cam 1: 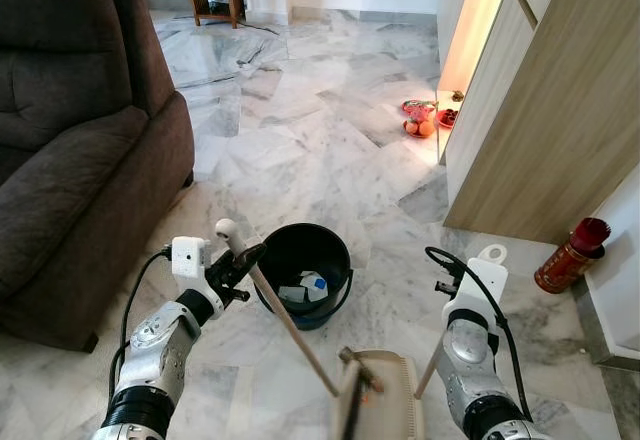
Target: Sweep floor
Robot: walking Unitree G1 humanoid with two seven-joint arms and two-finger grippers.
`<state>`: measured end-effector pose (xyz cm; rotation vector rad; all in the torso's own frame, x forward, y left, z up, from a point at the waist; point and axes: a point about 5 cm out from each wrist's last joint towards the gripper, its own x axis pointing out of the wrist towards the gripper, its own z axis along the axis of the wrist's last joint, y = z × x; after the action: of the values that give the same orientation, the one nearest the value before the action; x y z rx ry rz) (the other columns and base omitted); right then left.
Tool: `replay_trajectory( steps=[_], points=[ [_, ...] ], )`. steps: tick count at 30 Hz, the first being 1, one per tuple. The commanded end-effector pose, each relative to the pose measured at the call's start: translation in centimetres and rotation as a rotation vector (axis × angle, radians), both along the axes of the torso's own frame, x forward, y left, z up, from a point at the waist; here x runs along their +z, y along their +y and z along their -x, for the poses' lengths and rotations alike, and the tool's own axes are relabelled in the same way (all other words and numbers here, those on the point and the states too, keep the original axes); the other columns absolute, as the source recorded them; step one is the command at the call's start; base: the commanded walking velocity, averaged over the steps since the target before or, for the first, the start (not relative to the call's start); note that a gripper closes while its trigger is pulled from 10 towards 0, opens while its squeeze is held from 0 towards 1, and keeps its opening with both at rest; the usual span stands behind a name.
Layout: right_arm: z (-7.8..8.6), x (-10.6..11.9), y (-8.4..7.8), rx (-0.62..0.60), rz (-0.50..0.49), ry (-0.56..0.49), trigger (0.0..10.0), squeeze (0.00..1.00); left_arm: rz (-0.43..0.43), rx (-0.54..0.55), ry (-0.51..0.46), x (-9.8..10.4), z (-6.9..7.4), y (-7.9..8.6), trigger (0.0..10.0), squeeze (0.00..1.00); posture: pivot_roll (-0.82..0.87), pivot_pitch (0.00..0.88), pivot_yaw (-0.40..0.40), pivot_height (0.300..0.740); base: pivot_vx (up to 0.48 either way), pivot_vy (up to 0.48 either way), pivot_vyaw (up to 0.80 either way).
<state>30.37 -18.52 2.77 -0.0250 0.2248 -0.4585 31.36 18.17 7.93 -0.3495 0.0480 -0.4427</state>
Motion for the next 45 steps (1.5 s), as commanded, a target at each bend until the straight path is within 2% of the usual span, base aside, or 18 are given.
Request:
replay_trajectory(
  steps=[1,8,10,11,13,17,26,29,32,36,40,41,45],
  points=[
    [-0.3,0.2,0.4,0.013,0.001,0.0,10.0,0.0,0.034,0.005,-0.052,1.3,-0.4,0.3,10.0,0.0,0.12,0.052,-0.025,0.74,0.0,0.0,0.0],
    [-0.3,0.2,0.5,0.013,-0.01,0.003,10.0,0.0,-0.012,0.019,-0.088,2.2,-0.3,0.6,10.0,0.0,0.13,0.047,-0.019,0.74,0.0,0.0,0.0],
    [-0.3,0.0,0.4,-0.011,-0.042,0.012,10.0,0.0,-0.075,0.059,-0.139,3.2,-0.3,0.9,10.0,0.0,0.14,0.04,-0.013,0.74,0.0,0.0,0.0],
    [-0.3,0.0,0.4,-0.011,-0.042,0.012,10.0,0.0,-0.075,0.059,-0.139,3.2,-0.3,0.9,10.0,0.0,0.14,0.04,-0.013,0.74,0.0,0.0,0.0],
    [-0.2,-0.2,0.0,-0.048,-0.092,0.026,10.0,0.0,-0.148,0.124,-0.223,4.9,-0.2,1.4,10.0,0.0,0.14,0.037,-0.01,0.74,0.0,0.0,0.0],
    [-0.2,-0.4,-0.3,-0.063,-0.104,0.036,10.0,0.0,-0.183,0.174,-0.335,8.0,0.1,1.4,10.0,0.0,0.15,0.03,-0.005,0.74,0.0,0.0,0.0],
    [0.0,-0.7,-0.2,-0.069,-0.114,0.053,10.0,0.0,-0.236,0.149,-0.377,9.6,1.0,0.6,10.0,0.0,0.18,0.014,0.004,0.74,0.0,0.0,0.0],
    [0.0,-0.7,-0.2,-0.069,-0.118,0.058,10.0,0.0,-0.238,0.136,-0.362,9.5,1.2,0.4,10.0,0.0,0.18,0.009,0.007,0.74,0.0,0.0,0.0],
    [0.0,-0.7,0.0,-0.065,-0.127,0.06,10.0,0.0,-0.272,0.116,-0.303,8.3,1.5,0.1,10.0,0.0,0.18,0.001,0.012,0.74,0.0,0.0,0.0],
    [-0.2,-0.7,0.1,-0.047,-0.151,0.061,10.0,0.0,-0.385,0.186,-0.23,5.6,1.8,0.9,10.0,0.0,0.18,0.0,0.013,0.74,0.0,0.0,0.0],
    [-0.3,-0.7,0.1,-0.04,-0.155,0.064,10.0,0.0,-0.396,0.22,-0.206,4.8,2.0,1.3,10.0,0.0,0.18,0.0,0.013,0.74,0.0,0.0,0.0],
    [-0.4,-0.7,0.1,-0.033,-0.169,0.067,10.0,0.0,-0.46,0.228,-0.195,4.1,2.3,1.4,10.0,0.0,0.18,0.0,0.012,0.74,0.0,0.0,0.0],
    [-0.5,-0.7,0.0,-0.033,-0.188,0.082,10.0,0.0,-0.534,0.253,-0.176,2.8,2.9,1.5,10.0,0.0,0.18,0.0,0.01,0.74,0.0,0.0,0.0]
  ],
)
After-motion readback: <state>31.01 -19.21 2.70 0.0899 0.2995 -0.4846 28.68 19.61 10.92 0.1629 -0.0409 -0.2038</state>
